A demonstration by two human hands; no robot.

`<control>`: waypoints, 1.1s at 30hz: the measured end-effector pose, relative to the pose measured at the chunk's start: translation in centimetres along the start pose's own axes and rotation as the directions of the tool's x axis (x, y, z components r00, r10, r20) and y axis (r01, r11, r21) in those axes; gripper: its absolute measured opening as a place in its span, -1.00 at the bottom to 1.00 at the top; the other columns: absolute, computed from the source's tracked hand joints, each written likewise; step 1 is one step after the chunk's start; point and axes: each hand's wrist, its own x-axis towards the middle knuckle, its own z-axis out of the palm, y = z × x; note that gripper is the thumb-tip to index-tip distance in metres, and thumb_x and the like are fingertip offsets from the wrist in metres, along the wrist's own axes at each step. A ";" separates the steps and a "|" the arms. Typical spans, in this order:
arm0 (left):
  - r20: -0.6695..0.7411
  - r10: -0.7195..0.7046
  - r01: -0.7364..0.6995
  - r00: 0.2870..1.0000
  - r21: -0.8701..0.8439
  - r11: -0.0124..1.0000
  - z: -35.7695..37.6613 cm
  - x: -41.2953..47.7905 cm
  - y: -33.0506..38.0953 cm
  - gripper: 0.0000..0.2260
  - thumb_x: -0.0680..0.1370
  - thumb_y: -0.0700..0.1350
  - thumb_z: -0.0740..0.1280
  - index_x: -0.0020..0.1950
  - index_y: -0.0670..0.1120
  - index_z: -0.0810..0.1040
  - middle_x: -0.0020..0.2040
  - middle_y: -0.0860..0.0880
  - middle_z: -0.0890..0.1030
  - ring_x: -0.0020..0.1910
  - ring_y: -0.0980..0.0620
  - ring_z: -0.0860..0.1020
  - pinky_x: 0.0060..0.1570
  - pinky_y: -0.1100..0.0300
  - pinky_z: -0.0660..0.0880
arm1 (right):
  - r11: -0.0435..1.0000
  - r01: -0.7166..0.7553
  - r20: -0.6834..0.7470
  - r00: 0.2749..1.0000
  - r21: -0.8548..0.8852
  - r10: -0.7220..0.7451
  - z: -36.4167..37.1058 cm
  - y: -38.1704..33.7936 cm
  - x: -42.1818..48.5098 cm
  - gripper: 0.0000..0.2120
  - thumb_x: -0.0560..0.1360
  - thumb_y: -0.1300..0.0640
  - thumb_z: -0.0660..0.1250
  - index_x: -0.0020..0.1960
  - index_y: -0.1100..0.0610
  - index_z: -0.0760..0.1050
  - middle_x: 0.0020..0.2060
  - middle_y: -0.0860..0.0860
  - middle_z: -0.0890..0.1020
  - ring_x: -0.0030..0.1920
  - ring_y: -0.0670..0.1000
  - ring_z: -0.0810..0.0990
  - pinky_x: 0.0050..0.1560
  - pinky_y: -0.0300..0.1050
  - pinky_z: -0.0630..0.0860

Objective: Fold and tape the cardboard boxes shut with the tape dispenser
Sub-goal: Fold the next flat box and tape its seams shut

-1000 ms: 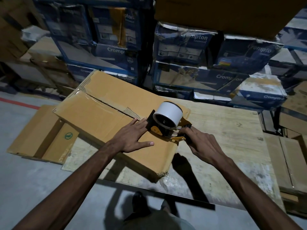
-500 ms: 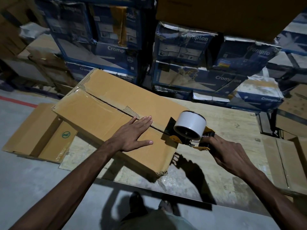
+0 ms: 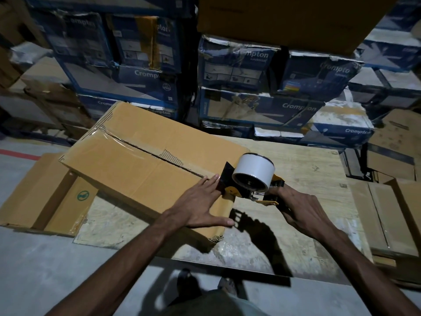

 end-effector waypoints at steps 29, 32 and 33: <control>-0.127 -0.132 0.125 0.983 -0.060 0.990 -0.2 -0.3 -2.6 -0.33 0.56 0.16 -0.01 0.65 -0.03 0.19 0.63 -0.09 0.29 0.65 -0.05 0.15 0.61 -0.26 -0.15 | 0.994 0.025 0.116 0.993 -0.110 -0.012 -0.8 -4.4 5.6 -0.78 0.63 0.06 0.18 0.25 -0.08 0.29 0.00 -0.07 0.57 -0.26 0.15 0.53 -0.40 -0.03 0.37; -0.130 -0.112 0.105 0.985 -0.053 0.993 0.4 -0.2 -3.0 -0.29 0.62 0.27 -0.14 0.72 -0.02 -0.08 0.70 -0.03 -0.07 0.68 0.02 -0.12 0.62 -0.20 -0.23 | 0.993 0.014 0.120 0.993 -0.119 0.001 -2.1 -3.4 3.8 -0.78 0.60 0.05 0.19 0.23 -0.07 0.31 -0.05 -0.07 0.56 -0.30 0.13 0.50 -0.41 -0.01 0.41; -0.105 -0.128 0.125 0.986 -0.039 0.991 0.4 -0.2 -3.1 -0.23 0.60 0.37 -0.29 0.71 -0.03 -0.18 0.69 -0.02 -0.18 0.67 0.04 -0.19 0.61 -0.16 -0.27 | 0.993 0.008 0.123 0.992 -0.122 0.007 -2.4 -3.1 2.8 -0.79 0.59 0.04 0.19 0.22 -0.07 0.32 -0.06 -0.07 0.56 -0.32 0.12 0.49 -0.42 -0.02 0.41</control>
